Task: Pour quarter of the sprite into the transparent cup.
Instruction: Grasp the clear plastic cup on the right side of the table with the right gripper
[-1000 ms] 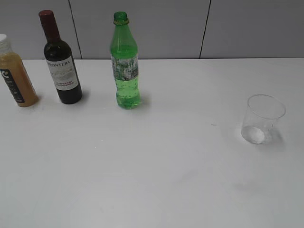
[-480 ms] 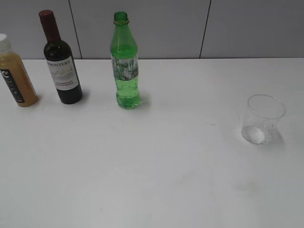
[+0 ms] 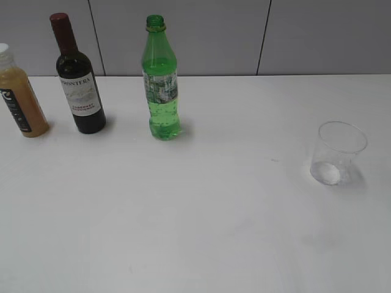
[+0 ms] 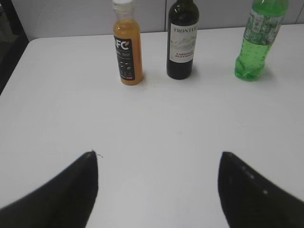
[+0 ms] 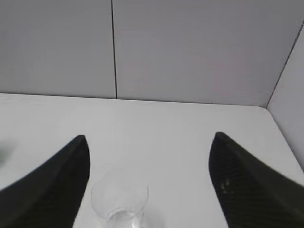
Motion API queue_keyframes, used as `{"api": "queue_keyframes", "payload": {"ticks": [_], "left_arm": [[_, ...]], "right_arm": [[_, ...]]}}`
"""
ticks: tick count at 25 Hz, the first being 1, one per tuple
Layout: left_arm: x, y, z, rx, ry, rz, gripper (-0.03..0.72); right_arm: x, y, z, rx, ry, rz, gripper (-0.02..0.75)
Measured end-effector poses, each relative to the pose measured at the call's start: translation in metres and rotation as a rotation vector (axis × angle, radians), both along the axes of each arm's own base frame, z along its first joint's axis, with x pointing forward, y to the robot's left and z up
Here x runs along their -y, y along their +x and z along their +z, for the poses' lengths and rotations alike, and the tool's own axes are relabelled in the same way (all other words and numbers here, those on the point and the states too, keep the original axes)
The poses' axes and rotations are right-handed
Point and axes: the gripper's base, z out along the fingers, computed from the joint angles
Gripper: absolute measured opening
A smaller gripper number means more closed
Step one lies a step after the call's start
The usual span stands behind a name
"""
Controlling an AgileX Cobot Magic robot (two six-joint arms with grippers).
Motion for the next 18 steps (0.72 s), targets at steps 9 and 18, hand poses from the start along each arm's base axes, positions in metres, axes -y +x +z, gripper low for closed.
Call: {"api": "queue_keyframes", "payload": {"ticks": [9,18], "left_arm": [[0.0,0.0,0.0,0.0,0.002,0.002,0.59],[0.0,0.0,0.0,0.0,0.003,0.002,0.589]], "right_arm": [[-0.015,0.015,-0.048,-0.033,-0.019,0.053,0.596],[-0.012,-0.001,-0.095,0.032,0.006,0.023,0.596]]}}
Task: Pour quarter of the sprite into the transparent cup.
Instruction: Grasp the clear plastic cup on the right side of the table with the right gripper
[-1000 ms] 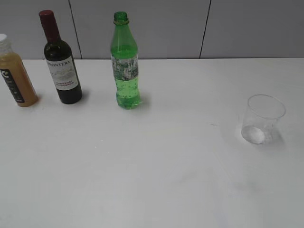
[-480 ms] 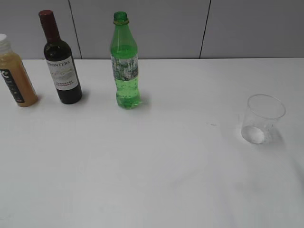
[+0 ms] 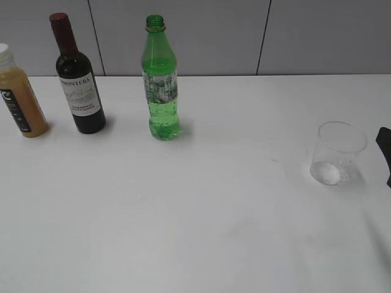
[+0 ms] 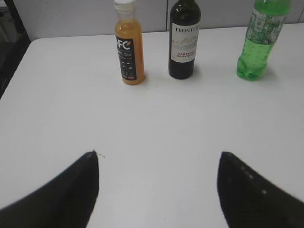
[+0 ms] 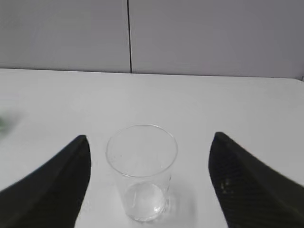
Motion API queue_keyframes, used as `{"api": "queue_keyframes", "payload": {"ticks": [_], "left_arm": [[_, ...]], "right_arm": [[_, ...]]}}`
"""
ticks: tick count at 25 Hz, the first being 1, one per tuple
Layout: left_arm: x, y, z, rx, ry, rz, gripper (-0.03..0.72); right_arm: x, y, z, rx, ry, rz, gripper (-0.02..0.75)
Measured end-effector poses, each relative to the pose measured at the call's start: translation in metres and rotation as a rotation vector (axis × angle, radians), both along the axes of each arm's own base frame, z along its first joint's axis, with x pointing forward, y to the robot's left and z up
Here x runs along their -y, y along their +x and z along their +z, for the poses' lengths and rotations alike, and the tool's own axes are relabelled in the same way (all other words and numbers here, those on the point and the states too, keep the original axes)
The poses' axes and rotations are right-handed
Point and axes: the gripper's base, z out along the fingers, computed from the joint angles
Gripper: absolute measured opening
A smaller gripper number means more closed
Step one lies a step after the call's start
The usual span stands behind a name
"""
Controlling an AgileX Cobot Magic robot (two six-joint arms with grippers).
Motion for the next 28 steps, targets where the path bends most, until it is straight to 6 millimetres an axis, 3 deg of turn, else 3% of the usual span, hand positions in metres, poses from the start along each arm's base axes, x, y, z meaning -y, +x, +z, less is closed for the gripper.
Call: {"api": "queue_keyframes", "payload": {"ticks": [10,19,28], "left_arm": [[0.0,0.0,0.0,0.0,0.0,0.0,0.589],[0.0,0.0,0.0,0.0,0.0,0.0,0.589],[0.0,0.0,0.0,0.0,0.001,0.0,0.589]], "right_arm": [[-0.014,0.02,-0.024,0.045,0.037,0.101,0.689],[-0.016,0.026,-0.065,-0.154,-0.032,0.101,0.69],[-0.009,0.028,-0.07,-0.176,-0.019,0.018,0.69]]}}
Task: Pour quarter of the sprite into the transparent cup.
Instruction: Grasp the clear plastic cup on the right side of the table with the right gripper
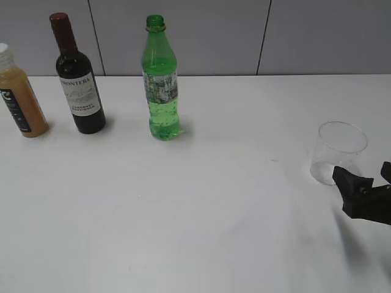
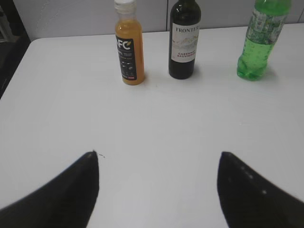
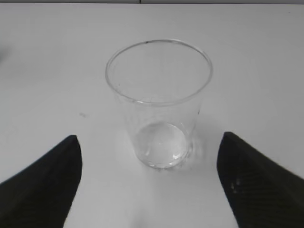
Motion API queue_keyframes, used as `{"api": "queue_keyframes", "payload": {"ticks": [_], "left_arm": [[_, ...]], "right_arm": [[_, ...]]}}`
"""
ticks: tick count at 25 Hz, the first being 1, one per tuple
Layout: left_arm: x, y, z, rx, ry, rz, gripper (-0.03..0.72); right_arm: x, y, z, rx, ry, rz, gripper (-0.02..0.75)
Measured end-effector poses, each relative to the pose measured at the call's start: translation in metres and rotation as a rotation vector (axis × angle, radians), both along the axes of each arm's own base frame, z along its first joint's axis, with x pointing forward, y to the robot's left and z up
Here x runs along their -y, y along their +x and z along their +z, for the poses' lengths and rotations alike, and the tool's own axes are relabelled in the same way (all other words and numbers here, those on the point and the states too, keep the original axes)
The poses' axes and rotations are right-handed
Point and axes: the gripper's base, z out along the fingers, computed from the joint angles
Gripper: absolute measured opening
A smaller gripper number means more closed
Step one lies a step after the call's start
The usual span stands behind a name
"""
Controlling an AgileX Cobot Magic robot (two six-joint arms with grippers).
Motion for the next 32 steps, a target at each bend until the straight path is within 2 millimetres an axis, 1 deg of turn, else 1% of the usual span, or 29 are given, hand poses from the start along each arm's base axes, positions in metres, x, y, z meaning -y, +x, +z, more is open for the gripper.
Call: {"api": "queue_keyframes", "payload": {"ticks": [6,10,16,22,32], "left_arm": [[0.0,0.0,0.0,0.0,0.0,0.0,0.589],[0.0,0.0,0.0,0.0,0.0,0.0,0.589],[0.0,0.0,0.0,0.0,0.0,0.0,0.589],[0.0,0.0,0.0,0.0,0.0,0.0,0.589],[0.0,0.0,0.0,0.0,0.0,0.0,0.589]], "right_arm": [[0.0,0.001,-0.013,-0.063,-0.016,-0.001,0.69],[0.0,0.008,-0.019,-0.085,-0.021,-0.025,0.69],[-0.002,0.024,-0.029,-0.095,-0.023,-0.04,0.69],[0.002,0.025,-0.04,-0.146,0.038,-0.121,0.69],[-0.004,0.035,-0.049,-0.161,0.05,-0.095,0.69]]}}
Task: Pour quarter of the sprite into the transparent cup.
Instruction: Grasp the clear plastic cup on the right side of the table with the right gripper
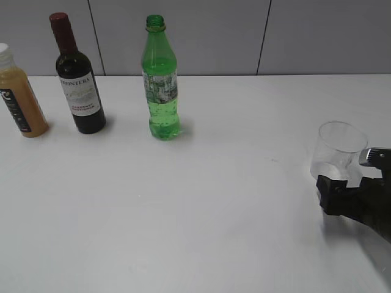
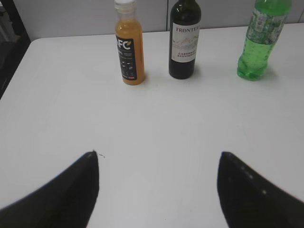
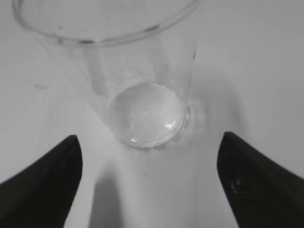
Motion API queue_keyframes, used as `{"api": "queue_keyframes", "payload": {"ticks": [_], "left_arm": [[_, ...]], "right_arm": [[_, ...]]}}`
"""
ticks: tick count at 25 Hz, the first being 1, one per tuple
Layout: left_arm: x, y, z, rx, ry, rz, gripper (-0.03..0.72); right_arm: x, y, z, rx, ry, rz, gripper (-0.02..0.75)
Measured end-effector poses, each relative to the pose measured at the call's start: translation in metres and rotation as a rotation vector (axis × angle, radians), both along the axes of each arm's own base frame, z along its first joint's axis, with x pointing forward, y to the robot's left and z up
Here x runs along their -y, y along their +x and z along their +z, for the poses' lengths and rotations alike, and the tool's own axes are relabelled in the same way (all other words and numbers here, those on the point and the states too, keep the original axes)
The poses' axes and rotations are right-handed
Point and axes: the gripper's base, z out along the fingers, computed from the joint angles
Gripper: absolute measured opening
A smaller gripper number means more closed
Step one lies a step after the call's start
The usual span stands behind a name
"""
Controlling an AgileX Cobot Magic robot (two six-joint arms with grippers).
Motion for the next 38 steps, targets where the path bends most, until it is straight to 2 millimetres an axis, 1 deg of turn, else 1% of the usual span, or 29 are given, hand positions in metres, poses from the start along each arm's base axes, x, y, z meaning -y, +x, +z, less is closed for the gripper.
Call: {"api": "queue_keyframes", "payload": {"ticks": [8,14,26,38], "left_arm": [[0.0,0.0,0.0,0.0,0.002,0.002,0.589],[0.0,0.0,0.0,0.0,0.002,0.002,0.589],[0.0,0.0,0.0,0.0,0.004,0.003,0.589],[0.0,0.0,0.0,0.0,0.004,0.003,0.589]], "right_arm": [[-0.003,0.012,-0.007,0.004,0.001,0.0,0.69],[-0.005,0.02,-0.014,0.003,-0.036,0.019,0.69],[-0.009,0.039,-0.02,0.043,-0.039,0.013,0.689],[-0.01,0.053,-0.024,0.078,-0.039,-0.004,0.676]]}}
